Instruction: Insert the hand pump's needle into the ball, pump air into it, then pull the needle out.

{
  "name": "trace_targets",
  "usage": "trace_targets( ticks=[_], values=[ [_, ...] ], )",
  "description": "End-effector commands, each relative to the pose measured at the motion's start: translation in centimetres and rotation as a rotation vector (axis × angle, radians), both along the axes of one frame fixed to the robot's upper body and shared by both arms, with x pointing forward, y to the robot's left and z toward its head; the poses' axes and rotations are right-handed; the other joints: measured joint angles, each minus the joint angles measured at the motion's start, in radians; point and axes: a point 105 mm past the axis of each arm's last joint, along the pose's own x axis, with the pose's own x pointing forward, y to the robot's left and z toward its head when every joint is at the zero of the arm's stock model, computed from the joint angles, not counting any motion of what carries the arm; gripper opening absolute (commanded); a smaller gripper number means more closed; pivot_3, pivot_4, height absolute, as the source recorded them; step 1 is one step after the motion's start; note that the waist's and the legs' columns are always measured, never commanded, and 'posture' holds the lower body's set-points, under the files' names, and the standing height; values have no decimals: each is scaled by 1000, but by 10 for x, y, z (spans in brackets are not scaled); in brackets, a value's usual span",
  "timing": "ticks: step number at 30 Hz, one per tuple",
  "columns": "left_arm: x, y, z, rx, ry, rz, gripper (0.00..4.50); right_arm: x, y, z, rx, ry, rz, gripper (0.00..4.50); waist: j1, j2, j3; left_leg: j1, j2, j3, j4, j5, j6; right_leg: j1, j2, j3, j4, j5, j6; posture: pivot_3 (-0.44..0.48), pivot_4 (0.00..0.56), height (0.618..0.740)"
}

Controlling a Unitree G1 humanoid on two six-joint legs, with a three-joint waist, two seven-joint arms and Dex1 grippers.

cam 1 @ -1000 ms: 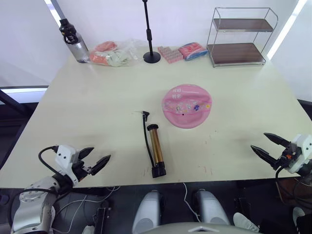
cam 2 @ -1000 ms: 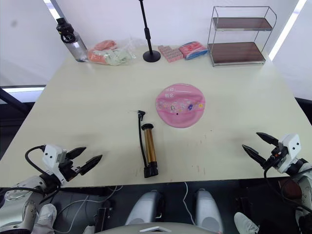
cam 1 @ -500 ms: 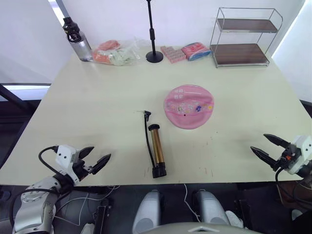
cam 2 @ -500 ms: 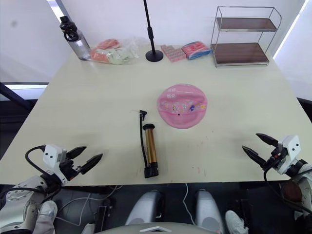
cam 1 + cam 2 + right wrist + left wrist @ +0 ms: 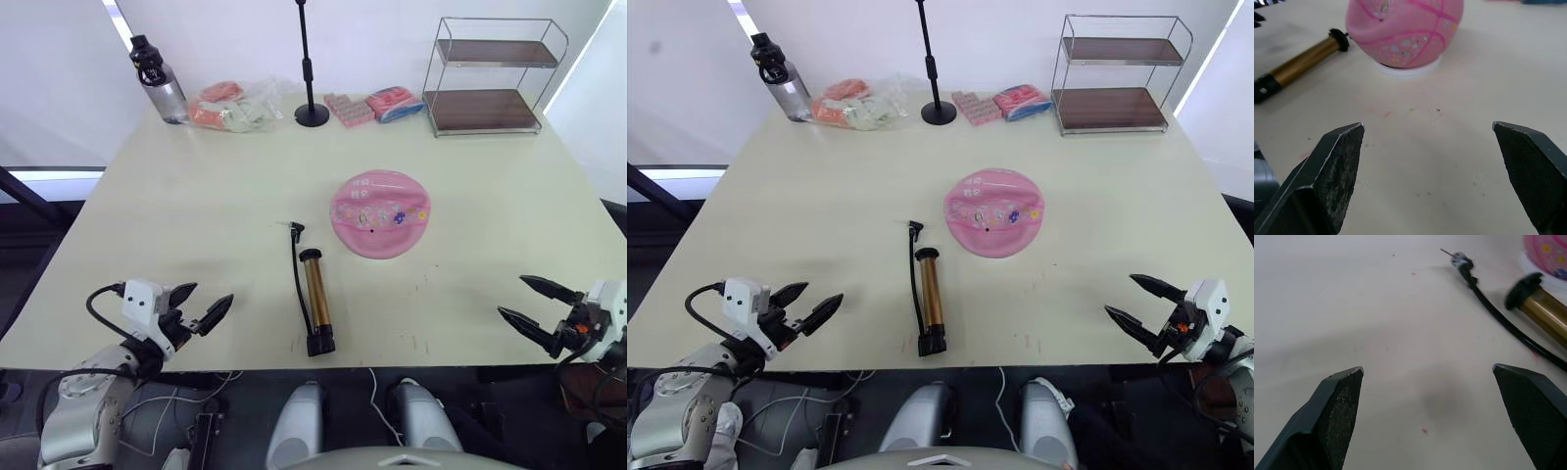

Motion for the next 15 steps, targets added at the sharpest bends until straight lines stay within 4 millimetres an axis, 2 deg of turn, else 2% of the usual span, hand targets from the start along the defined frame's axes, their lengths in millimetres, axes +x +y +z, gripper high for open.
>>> trace_targets(
  ticks=[1, 5, 9, 15],
  values=[
    [15, -19, 21, -50, -52, 37, 4500, -5, 5, 20, 0, -66, 70, 4415, 5, 0, 0, 0, 0, -1, 0, 0, 0, 0, 0, -1, 0, 0, 0, 0, 150, 740],
    [30, -39, 25, -57, -44, 59, 4500, -6, 9, 22, -6, -74, 119, 4415, 9, 1, 0, 0, -1, -7, 0, 1, -1, 3, 2, -5, 0, 0, 0, 0, 150, 740],
    [46, -52, 26, -58, -41, 116, 4500, -7, 11, 23, -2, -85, 157, 4415, 9, 2, 0, 1, -1, -15, 0, 4, -6, 8, 39, 29, 1, -6, -10, 0, 150, 740],
    [66, -76, 21, -92, -18, 178, 4500, -8, 15, 30, 16, -118, 218, 4415, 18, 2, 0, 1, -2, -15, -1, 4, -7, 9, 38, 34, 10, -12, -7, 0, 150, 740]
  ],
)
